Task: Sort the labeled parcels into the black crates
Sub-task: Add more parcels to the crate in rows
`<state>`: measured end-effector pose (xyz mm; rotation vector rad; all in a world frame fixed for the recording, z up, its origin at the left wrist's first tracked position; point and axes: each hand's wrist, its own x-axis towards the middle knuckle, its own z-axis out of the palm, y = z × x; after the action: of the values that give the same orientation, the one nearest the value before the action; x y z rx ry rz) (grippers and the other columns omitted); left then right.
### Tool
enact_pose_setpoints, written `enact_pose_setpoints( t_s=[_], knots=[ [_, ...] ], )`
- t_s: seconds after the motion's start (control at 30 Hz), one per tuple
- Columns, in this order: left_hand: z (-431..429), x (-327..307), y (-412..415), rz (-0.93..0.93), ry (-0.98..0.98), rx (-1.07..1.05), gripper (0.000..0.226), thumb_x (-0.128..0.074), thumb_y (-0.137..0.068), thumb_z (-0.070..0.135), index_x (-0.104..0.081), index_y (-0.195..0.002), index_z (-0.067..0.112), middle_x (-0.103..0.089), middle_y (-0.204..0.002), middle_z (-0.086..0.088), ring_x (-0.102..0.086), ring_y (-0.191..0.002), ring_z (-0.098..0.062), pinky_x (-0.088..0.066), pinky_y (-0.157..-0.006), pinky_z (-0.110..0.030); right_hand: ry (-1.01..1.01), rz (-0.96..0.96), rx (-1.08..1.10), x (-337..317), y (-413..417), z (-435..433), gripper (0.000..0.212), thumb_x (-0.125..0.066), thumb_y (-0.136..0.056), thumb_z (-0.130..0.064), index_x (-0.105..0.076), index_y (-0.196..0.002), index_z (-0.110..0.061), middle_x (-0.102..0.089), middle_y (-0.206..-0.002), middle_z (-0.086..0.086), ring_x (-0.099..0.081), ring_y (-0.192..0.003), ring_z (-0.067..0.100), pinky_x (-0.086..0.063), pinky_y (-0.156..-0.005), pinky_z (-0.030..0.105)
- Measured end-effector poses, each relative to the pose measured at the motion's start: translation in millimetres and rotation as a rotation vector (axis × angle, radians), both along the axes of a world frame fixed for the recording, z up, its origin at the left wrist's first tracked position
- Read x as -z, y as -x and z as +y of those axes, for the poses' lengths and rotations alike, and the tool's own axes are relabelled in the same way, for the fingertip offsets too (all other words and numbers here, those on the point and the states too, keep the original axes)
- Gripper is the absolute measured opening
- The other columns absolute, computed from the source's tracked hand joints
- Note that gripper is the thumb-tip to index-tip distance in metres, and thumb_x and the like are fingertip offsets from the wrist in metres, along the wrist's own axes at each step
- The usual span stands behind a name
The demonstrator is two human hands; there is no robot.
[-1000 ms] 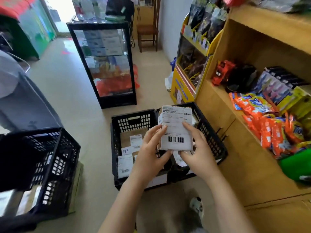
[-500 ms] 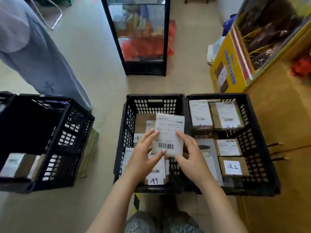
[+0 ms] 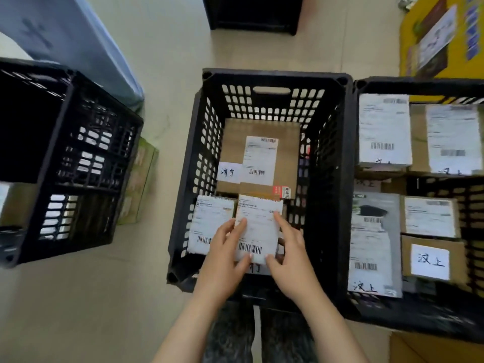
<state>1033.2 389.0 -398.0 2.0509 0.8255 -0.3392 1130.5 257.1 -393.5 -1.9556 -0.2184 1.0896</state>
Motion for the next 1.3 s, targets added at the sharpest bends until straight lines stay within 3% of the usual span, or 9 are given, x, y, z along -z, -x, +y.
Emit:
enact_pose_setpoints(
  t_s=[0.13,0.23,0.3,0.47,0.63,0.77,1.0,1.13,1.3],
  knots=[
    [-3,14,9,0.059,-0.018,0.021,0.072,-0.061,-0.093,0.027,-0.021,-0.151,0.036,-0.018,-0.155,0.007,-0.015,-0.142,-0.003,-0.021,-0.114,-0.017,0.044,0.049,-0.019,14,11,4,0.082,-0.052,-0.092,0.003,-0.018,-0.148,-0.046,-0.016,-0.134,-0.024,-0.038,-0.115,-0.013,-0.042,-0.086,0.003],
    [-2,16,10,0.066,-0.038,0.03,0.073,-0.062,-0.092,0.031,-0.02,-0.152,0.035,-0.019,-0.155,0.005,-0.014,-0.142,-0.009,-0.025,-0.117,-0.034,0.056,0.06,-0.034,18,13,9,0.078,-0.05,-0.093,0.004,-0.021,-0.151,-0.04,-0.011,-0.137,-0.025,-0.027,-0.113,-0.023,-0.036,-0.094,0.002],
    [1,16,11,0.05,-0.057,0.046,0.073,-0.061,-0.093,0.032,-0.018,-0.152,0.036,-0.016,-0.156,0.005,-0.01,-0.143,-0.009,-0.021,-0.119,-0.034,0.06,0.056,-0.02,19,13,12,0.078,-0.051,-0.093,0.004,-0.023,-0.15,-0.042,-0.014,-0.139,-0.025,-0.028,-0.12,-0.011,-0.04,-0.102,0.012],
    [7,17,12,0.034,-0.029,0.102,0.074,-0.057,-0.095,0.035,-0.01,-0.151,0.04,-0.002,-0.161,0.009,0.0,-0.145,-0.006,-0.015,-0.118,-0.03,0.089,0.021,-0.022,18,13,17,0.076,-0.053,-0.093,0.0,-0.025,-0.15,-0.041,-0.019,-0.141,-0.022,-0.029,-0.122,-0.005,-0.039,-0.085,0.0],
    [21,9,11,0.033,-0.024,0.108,0.067,-0.058,-0.094,0.036,-0.022,-0.152,0.034,-0.01,-0.159,0.011,-0.006,-0.144,-0.005,-0.022,-0.118,-0.032,0.126,-0.03,-0.015,9,10,23,0.072,-0.057,-0.092,-0.003,-0.029,-0.148,-0.037,-0.024,-0.147,-0.014,-0.033,-0.13,0.003,-0.041,-0.108,0.028],
    [33,-12,9,0.017,-0.077,0.131,0.062,-0.058,-0.094,0.037,-0.031,-0.149,0.031,-0.02,-0.157,0.009,-0.014,-0.144,-0.01,-0.024,-0.115,-0.031,0.174,-0.093,-0.035,-19,3,25,0.06,-0.058,-0.092,-0.007,-0.039,-0.144,-0.03,-0.03,-0.146,-0.009,-0.034,-0.131,0.006,-0.029,-0.101,0.016],
    [42,-89,-12,-0.165,-0.189,0.115,0.051,-0.065,-0.089,0.026,-0.051,-0.138,0.019,-0.047,-0.137,0.004,-0.036,-0.13,-0.012,-0.031,-0.111,-0.03,0.119,-0.298,-0.212,-110,-17,42,0.052,-0.061,-0.09,-0.012,-0.047,-0.138,-0.028,-0.04,-0.133,-0.012,-0.041,-0.126,0.007,-0.039,-0.103,0.027],
    [39,-149,-14,-0.312,-0.337,0.037,0.046,-0.071,-0.084,0.018,-0.06,-0.128,0.012,-0.055,-0.129,-0.003,-0.044,-0.126,-0.02,-0.04,-0.105,-0.043,0.053,-0.468,-0.359,-168,-30,48,0.046,-0.062,-0.091,-0.015,-0.05,-0.134,-0.029,-0.045,-0.128,-0.015,-0.043,-0.12,0.006,-0.039,-0.101,0.025],
    [28,-230,5,-0.416,-0.556,-0.115,0.046,-0.069,-0.085,0.022,-0.058,-0.129,0.014,-0.056,-0.129,-0.003,-0.045,-0.124,-0.018,-0.039,-0.105,-0.039,-0.144,-0.635,-0.456,-249,-30,56,0.044,-0.063,-0.089,-0.012,-0.054,-0.127,-0.031,-0.043,-0.121,-0.021,-0.041,-0.111,-0.006,-0.033,-0.082,0.001]
  ],
)
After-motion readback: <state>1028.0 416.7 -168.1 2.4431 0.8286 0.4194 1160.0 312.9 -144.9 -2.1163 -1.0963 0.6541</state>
